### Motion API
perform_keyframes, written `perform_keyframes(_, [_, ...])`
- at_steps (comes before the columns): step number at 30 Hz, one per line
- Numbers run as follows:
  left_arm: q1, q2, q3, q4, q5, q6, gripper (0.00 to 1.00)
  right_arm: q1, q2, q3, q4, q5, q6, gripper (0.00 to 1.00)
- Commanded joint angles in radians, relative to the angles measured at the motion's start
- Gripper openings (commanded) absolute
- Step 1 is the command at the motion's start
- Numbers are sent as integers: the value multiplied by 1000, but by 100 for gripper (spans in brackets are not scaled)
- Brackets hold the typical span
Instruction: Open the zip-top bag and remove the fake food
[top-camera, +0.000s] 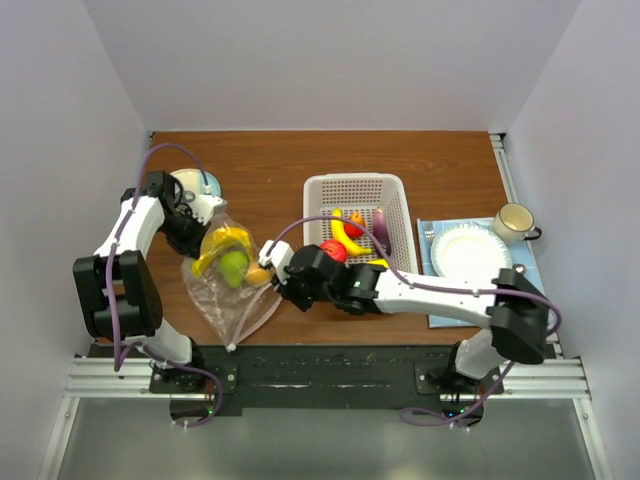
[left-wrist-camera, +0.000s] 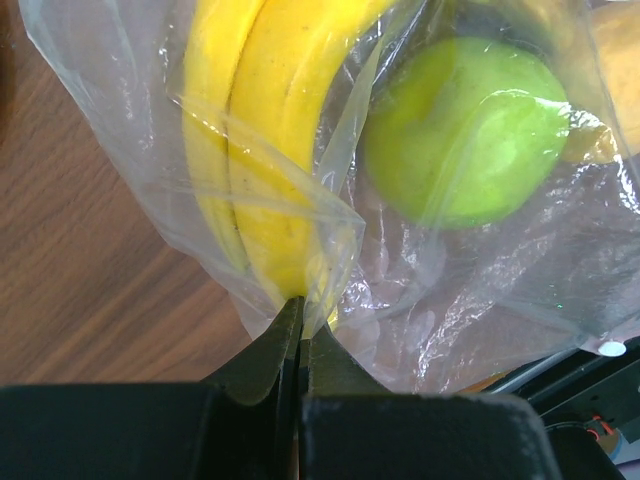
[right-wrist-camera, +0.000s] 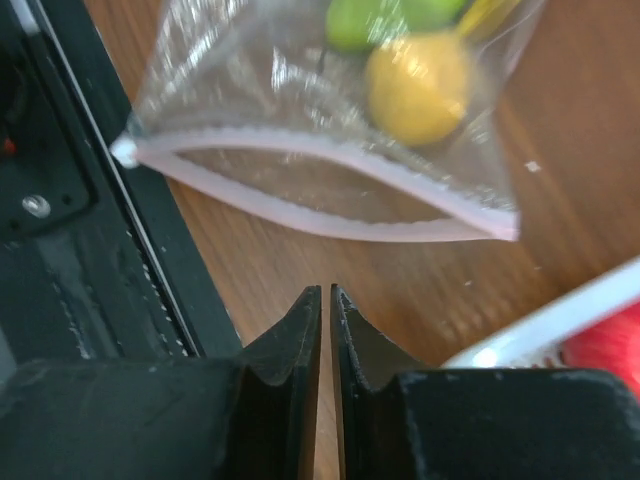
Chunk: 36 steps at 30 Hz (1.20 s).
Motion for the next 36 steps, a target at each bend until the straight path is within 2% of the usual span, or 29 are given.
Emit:
perform_keyframes(1, [-3, 16, -7, 45, -39, -13, 0, 2, 62, -2, 110, -54, -15, 14])
perform_keyframes(2, [-3, 15, -5, 44, -39, -13, 0, 0, 76, 2, 121, -54, -17, 16])
perform_keyframes(6, [-3, -1, -2, 31, -42, -10, 0, 0, 155, 40, 182, -103, -20, 47])
perform_keyframes(9, [-3, -4, -4, 25, -41, -3, 0, 2, 221, 63, 228, -105, -20, 61])
perform_keyframes(12, [-3, -7, -8, 27, -39, -2, 0, 2, 292, 100, 251, -108, -23, 68])
perform_keyframes(19, [-3, -8, -30, 36, -42, 7, 0, -10, 389, 157, 305, -7, -41, 74])
perform_keyframes(21, [-3, -5, -34, 31, -36, 15, 0, -9, 399, 168, 330, 67, -50, 80])
perform_keyframes(27, [-3, 4, -69, 27, -31, 47, 0, -10, 441, 186, 416, 246, -106, 82])
perform_keyframes(36, [-3, 24, -128, 34, -56, 89, 0, -10, 527, 257, 440, 306, -173, 84])
